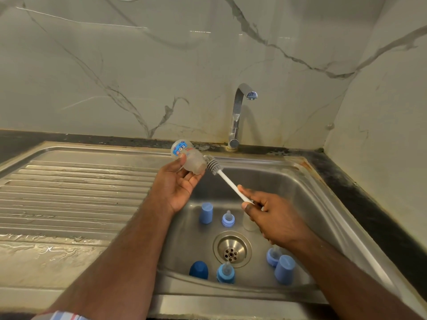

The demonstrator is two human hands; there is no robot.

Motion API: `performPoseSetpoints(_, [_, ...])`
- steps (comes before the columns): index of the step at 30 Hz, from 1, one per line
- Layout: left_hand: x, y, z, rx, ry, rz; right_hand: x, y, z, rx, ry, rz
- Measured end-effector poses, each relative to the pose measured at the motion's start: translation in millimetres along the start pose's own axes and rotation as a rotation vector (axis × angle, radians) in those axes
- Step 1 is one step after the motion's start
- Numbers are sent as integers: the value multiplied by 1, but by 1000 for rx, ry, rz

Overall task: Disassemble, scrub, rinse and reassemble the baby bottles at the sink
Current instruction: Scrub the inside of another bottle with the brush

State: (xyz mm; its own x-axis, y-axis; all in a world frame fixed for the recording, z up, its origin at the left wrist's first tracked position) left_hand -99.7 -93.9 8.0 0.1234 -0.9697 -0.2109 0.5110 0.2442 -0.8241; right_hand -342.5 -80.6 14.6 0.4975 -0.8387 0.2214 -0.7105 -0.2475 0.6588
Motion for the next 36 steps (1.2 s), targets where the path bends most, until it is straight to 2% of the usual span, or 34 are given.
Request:
performPoseSetpoints(5, [2,1,-1,-12,4,27,0,-4,-2,-6,30,-19])
performPoseSetpoints(9, [2,-2,-8,103,-42,104,-2,-8,-7,-85,78,-37])
performPoseSetpoints(13, [4,-1,-6,63,-34,89,1,-1,1,-151,21,-16])
performPoseSetpoints(17, [4,3,-4,100,-17,110,-3,-1,-2,-30,32,-24])
performPoseSetpoints(20, [5,2,-4,118,-11,128,-4,-7,-10,-56,83,-30])
performPoseSetpoints(26, [2,-2,-5,77,-12,69,-1,-4,-10,-118,69,-5])
performPoseSetpoints(36, [0,-1,-4,46,6,14,-1,-1,-3,77,-16,17])
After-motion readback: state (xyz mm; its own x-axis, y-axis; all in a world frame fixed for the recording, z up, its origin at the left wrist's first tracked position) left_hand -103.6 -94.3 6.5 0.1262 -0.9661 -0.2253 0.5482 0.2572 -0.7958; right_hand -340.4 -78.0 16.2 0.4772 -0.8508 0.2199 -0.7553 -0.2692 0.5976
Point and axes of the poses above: each hand's wrist, its own x-axis towards the middle knuckle, its own y-axis out of the back of the hand, z = x × y, the point moved 1 cm from there along x, towards the middle knuckle, and after that the axes turned 8 degrees about y, right-handed, at the moved point
